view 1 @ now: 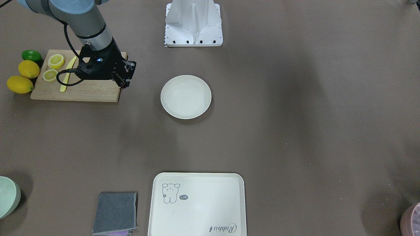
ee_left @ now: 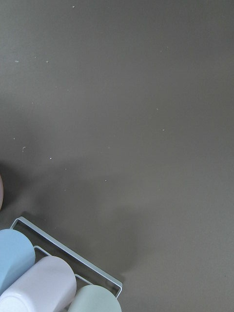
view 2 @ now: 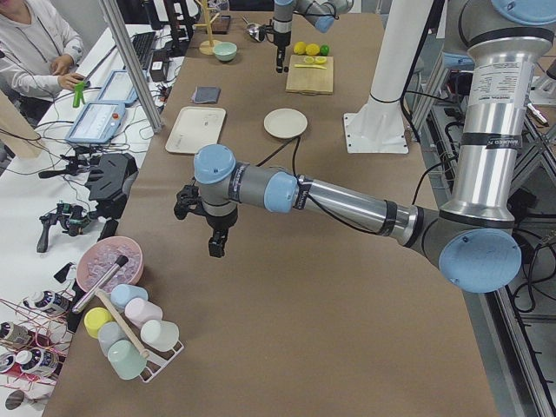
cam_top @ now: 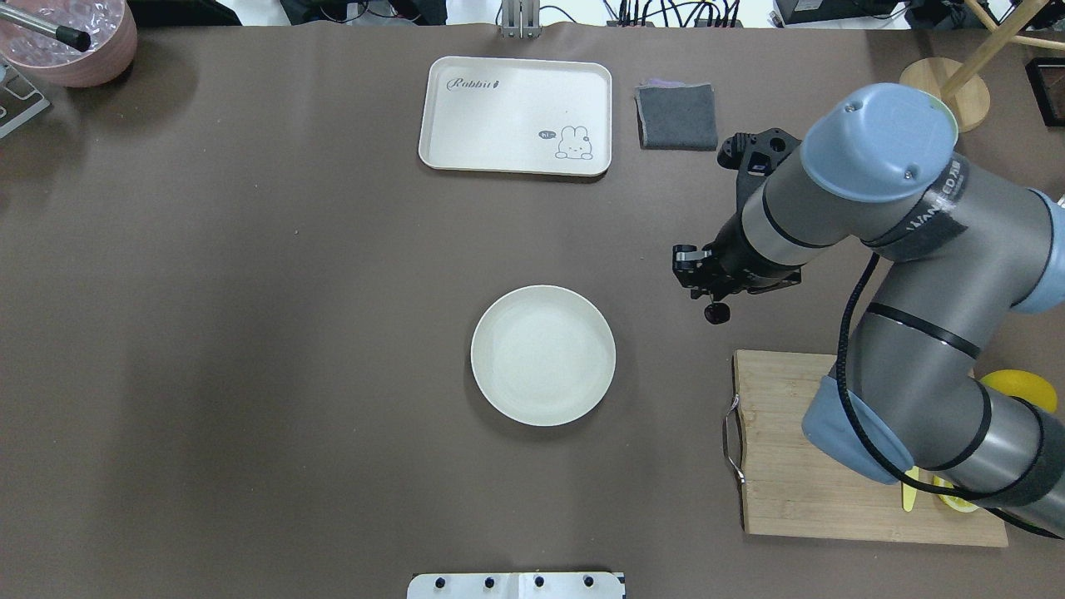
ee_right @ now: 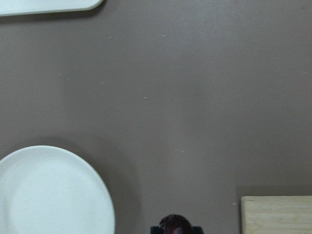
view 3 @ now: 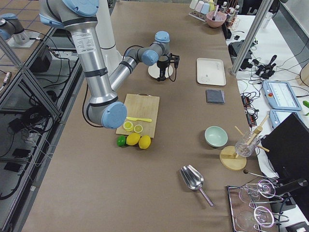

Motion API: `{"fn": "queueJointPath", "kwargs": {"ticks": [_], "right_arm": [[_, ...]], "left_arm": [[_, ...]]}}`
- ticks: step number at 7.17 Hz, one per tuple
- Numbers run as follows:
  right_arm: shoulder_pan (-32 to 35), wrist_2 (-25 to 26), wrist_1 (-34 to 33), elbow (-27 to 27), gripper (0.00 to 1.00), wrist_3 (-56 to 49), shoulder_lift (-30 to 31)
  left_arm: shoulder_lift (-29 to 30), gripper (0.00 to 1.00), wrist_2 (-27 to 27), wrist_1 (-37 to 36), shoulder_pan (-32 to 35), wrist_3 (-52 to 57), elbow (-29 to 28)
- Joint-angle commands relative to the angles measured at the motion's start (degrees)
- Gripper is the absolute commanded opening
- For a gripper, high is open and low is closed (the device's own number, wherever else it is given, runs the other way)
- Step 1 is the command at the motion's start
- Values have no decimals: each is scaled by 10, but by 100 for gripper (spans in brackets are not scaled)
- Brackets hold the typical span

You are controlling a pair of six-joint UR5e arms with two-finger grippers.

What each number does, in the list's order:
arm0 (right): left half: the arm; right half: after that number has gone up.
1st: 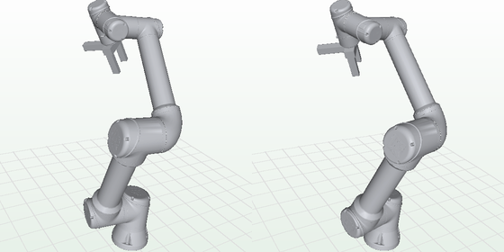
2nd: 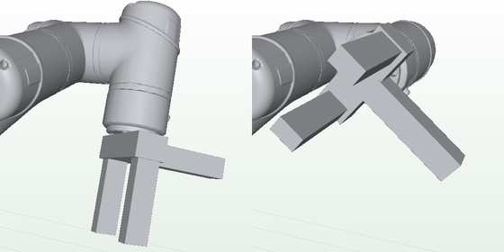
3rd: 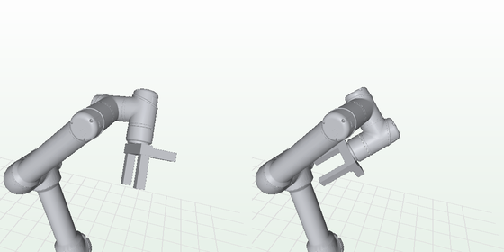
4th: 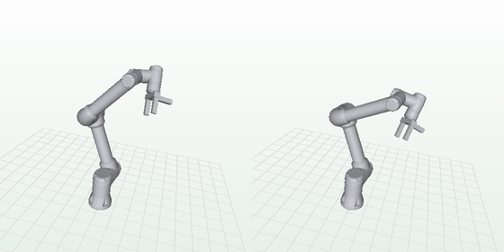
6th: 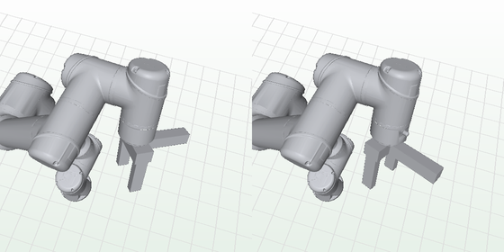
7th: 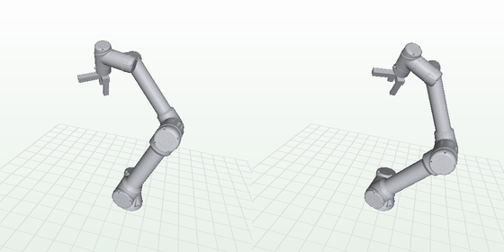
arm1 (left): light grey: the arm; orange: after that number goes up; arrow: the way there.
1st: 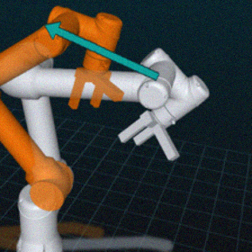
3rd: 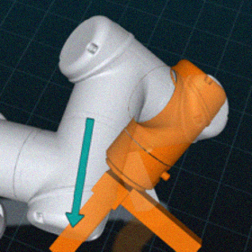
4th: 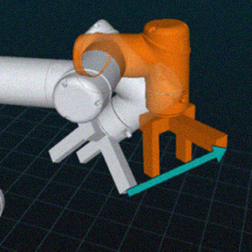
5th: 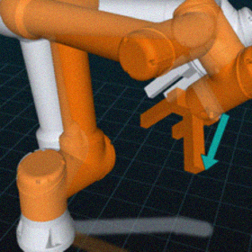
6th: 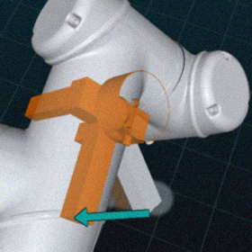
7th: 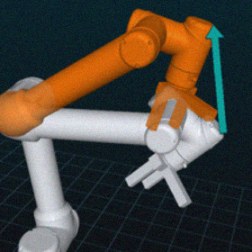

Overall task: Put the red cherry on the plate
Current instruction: 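Carry the cherries with the right gripper over the white plate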

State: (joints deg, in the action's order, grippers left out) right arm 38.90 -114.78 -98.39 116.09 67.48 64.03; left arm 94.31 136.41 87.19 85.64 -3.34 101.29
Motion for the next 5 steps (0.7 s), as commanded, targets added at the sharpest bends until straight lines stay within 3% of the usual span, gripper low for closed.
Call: {"fn": "queueJointPath", "kwargs": {"ticks": [1, 3, 4, 5], "right_arm": [[-54, 23, -11, -50, 0, 42, -96], [-137, 104, 19, -84, 0, 71, -105], [-181, 164, 55, -129, 0, 95, -105], [-202, 192, 111, -174, 0, 100, -101]], "left_arm": [[-6, 98, 0, 1, -1, 1, 0], [-11, 98, 0, 3, -5, 2, 0], [-12, 98, 1, 12, -5, 1, 0], [-13, 98, 0, 13, -5, 2, 0]]}}
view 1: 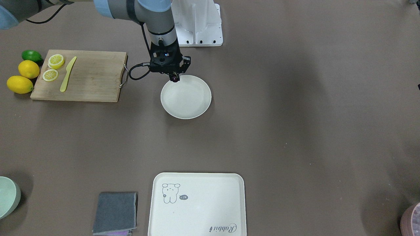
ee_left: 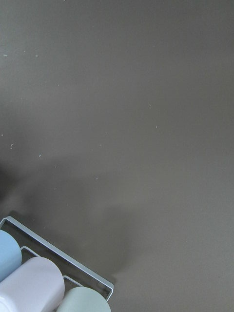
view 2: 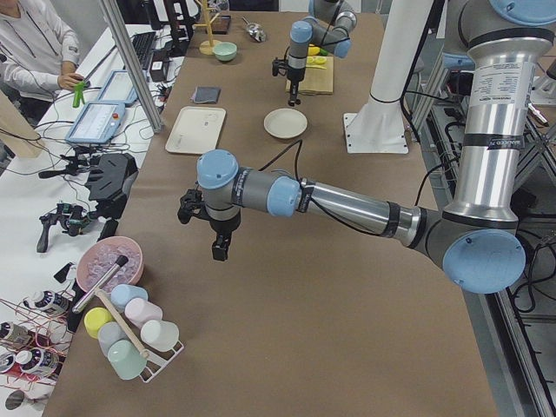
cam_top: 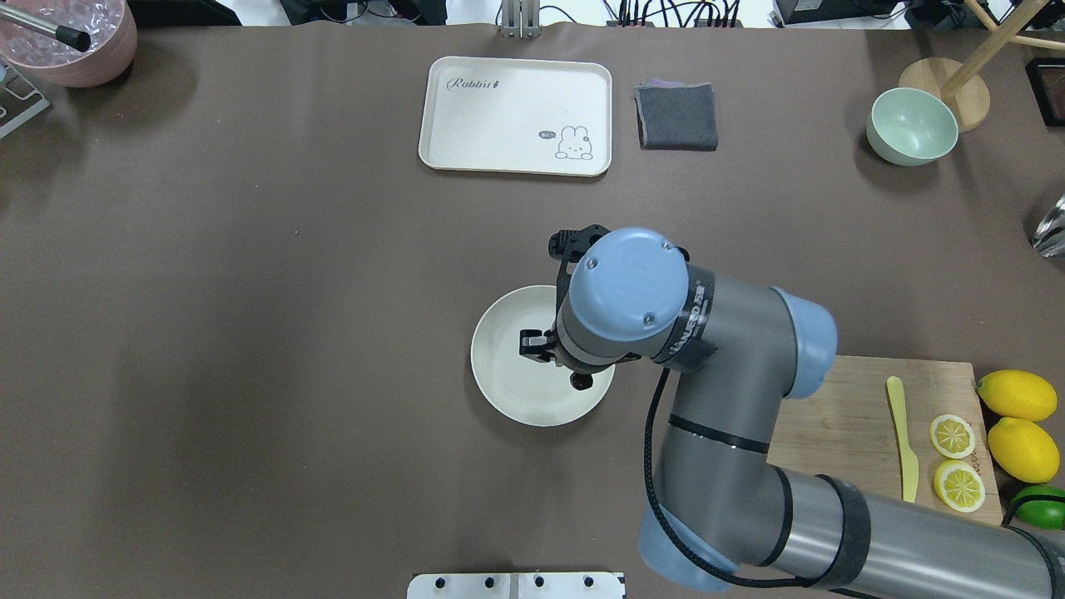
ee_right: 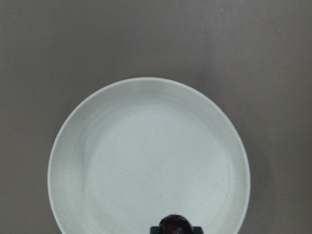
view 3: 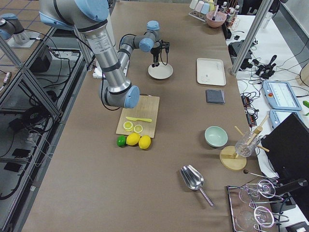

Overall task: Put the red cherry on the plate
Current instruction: 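Carry the cherries with the right gripper over the white plate, then open the right gripper to drop the cherries onto the plate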

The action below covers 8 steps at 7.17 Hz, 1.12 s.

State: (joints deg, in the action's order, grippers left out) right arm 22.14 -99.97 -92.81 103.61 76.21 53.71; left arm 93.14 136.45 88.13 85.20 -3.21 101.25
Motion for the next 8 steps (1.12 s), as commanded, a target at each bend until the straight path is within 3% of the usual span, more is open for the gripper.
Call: {"fn": "queueJointPath", "kwargs": {"ticks": [1, 2, 3, 5, 6, 7, 8], "right_arm": [[-39, 57, 83, -76, 0, 18, 3], [-40, 58, 91, -78, 28, 19, 2], [-33, 59, 91, -73, 99, 39, 0], [6, 45, 81, -57, 100, 37, 0], [42, 10, 80, -54, 100, 29, 2], [96, -46, 52, -33, 100, -8, 16], [145, -79, -23, 23, 100, -75, 37]], "left_arm": [[-1, 98, 0, 4, 0, 0, 0], [-1, 98, 0, 4, 0, 0, 1], [-1, 98, 0, 4, 0, 0, 1], [-1, 98, 0, 4, 0, 0, 1], [-1, 98, 0, 4, 0, 0, 0], [-1, 98, 0, 4, 0, 0, 1], [-1, 98, 0, 4, 0, 0, 1]]}}
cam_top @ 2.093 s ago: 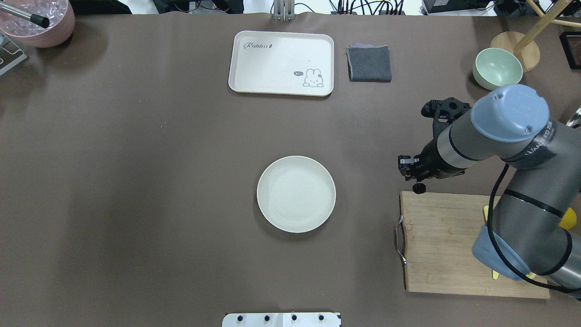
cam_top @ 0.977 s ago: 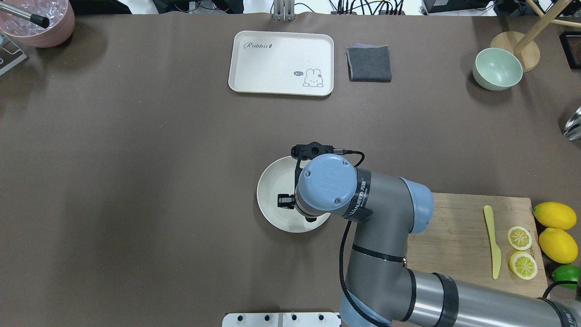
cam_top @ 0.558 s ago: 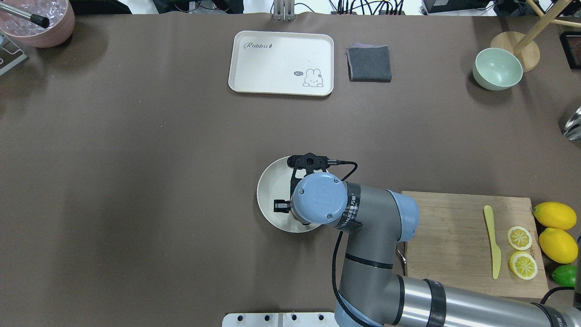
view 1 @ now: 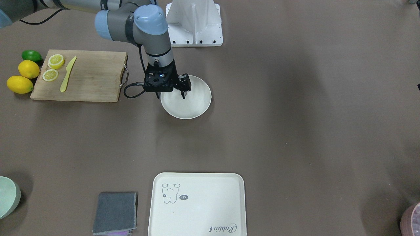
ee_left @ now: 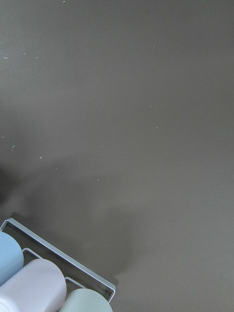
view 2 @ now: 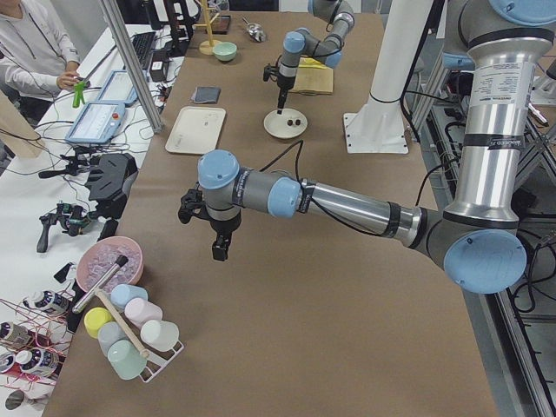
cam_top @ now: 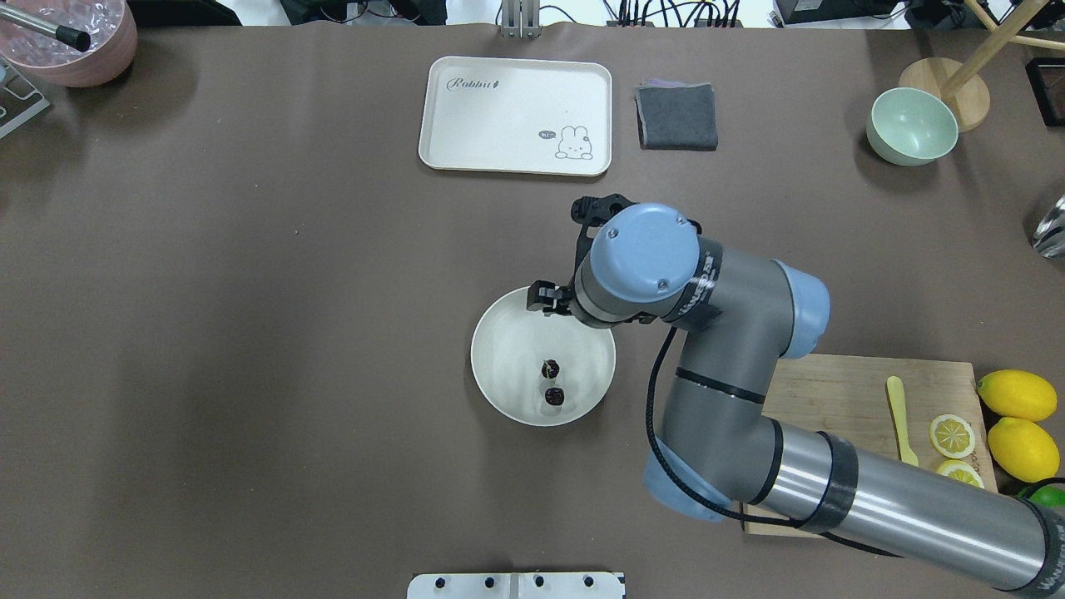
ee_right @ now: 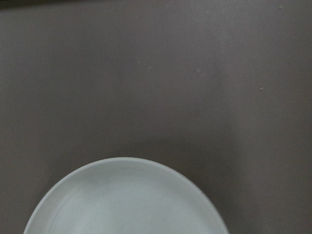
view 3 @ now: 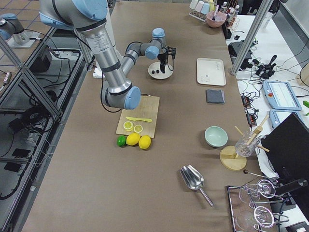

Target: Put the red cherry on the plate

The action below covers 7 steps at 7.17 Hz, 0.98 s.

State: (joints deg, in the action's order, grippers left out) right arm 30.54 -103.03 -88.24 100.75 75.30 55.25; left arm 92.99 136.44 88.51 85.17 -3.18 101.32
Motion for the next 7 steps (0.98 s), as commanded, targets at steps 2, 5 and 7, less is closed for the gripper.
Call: {"fn": "queueJointPath", "kwargs": {"ticks": [2, 5, 7], "right_arm": [[178, -112, -123, 112, 100, -234, 104], [366, -199, -125, 117, 100, -469, 253], [524, -267, -125, 37, 100, -674, 316]], "left_arm": [[0, 98, 0, 0, 0, 0, -2], [1, 98, -1, -4, 0, -2, -8], [4, 98, 1, -9, 1, -2, -37]]}}
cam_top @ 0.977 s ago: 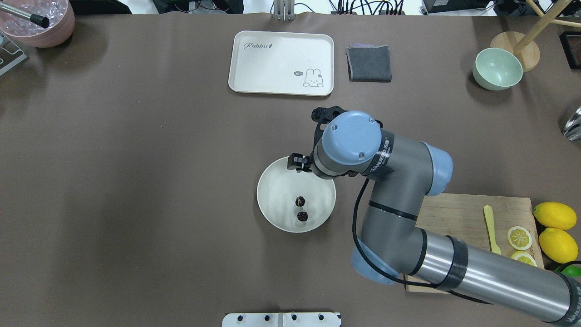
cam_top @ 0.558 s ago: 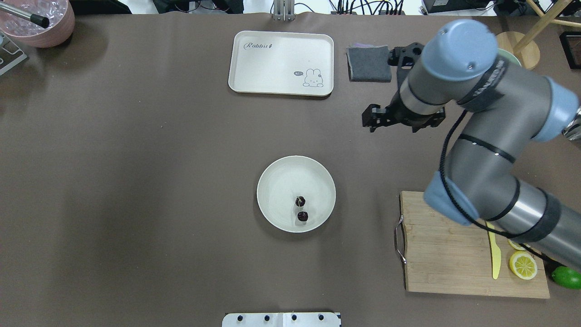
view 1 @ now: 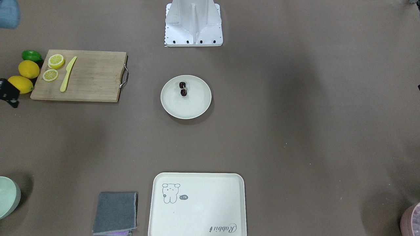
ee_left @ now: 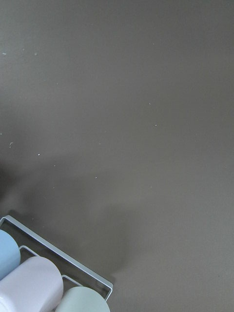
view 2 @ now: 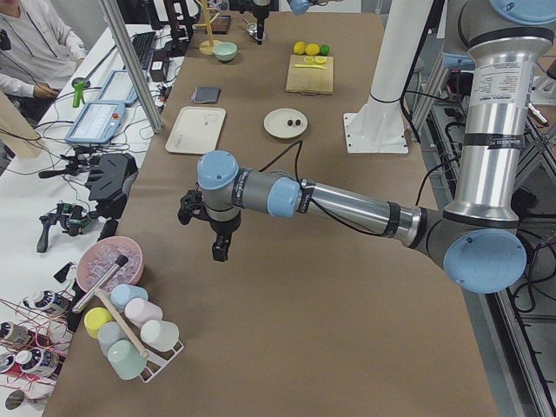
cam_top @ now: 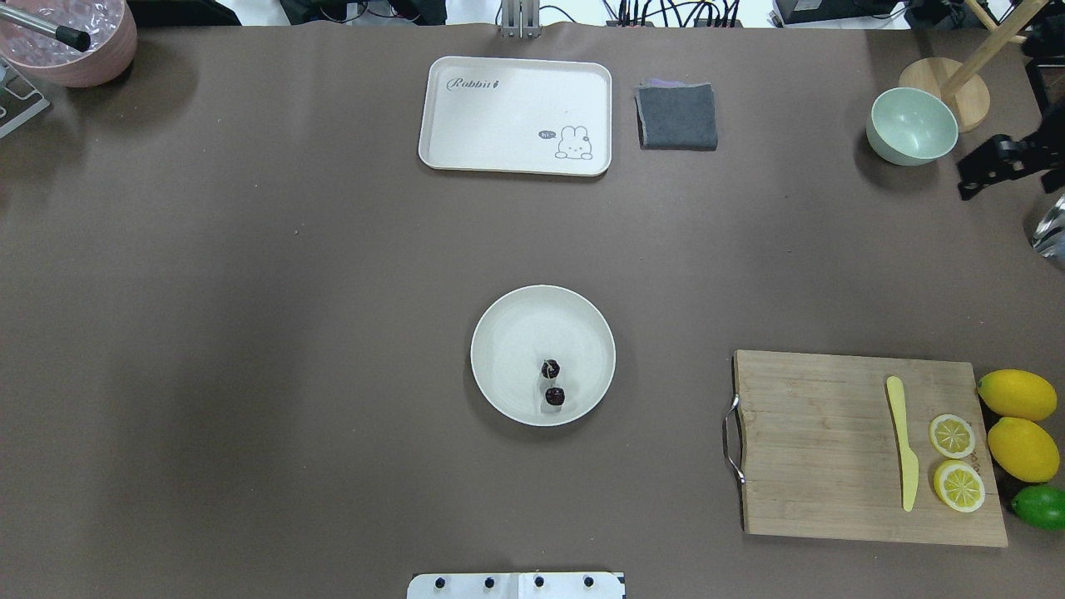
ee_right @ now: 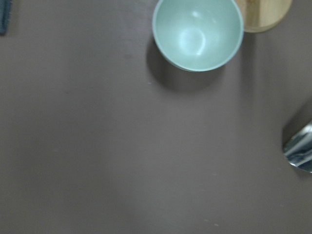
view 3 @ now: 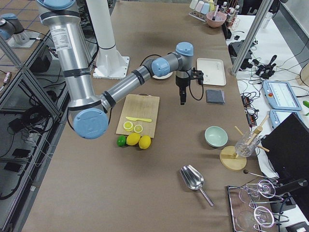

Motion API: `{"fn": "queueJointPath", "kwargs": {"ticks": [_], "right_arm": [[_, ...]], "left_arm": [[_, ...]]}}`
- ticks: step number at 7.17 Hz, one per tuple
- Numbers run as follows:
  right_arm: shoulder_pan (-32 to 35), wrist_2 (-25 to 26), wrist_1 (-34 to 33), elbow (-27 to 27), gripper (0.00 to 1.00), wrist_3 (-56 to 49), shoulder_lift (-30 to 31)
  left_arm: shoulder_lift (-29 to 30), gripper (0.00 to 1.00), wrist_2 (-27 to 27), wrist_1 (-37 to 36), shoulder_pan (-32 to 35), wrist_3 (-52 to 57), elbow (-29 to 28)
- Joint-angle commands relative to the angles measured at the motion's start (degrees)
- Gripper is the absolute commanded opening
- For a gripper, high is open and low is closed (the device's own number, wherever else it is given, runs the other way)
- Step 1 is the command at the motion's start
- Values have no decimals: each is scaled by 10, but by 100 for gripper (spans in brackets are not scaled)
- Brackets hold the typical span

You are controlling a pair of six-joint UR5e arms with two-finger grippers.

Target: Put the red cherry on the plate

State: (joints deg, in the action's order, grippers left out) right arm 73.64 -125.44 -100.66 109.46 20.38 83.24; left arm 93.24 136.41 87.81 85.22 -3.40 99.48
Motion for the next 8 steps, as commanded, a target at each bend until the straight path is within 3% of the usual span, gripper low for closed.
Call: {"fn": "queueJointPath", "kwargs": {"ticks": [1, 4, 6, 8], "right_arm": [[132, -50, 2, -85, 100, -173, 50], [179, -49, 22, -106, 100, -223, 102], [206, -55, 48, -102, 100, -224, 103], [215, -56, 49, -91, 100, -225, 103]], "left_arm": [[4, 98, 0, -2, 0, 0, -32], [5, 98, -3, 6, 1, 1, -45], [10, 98, -4, 64, 20, 0, -45], [14, 98, -4, 82, 21, 1, -86]]}}
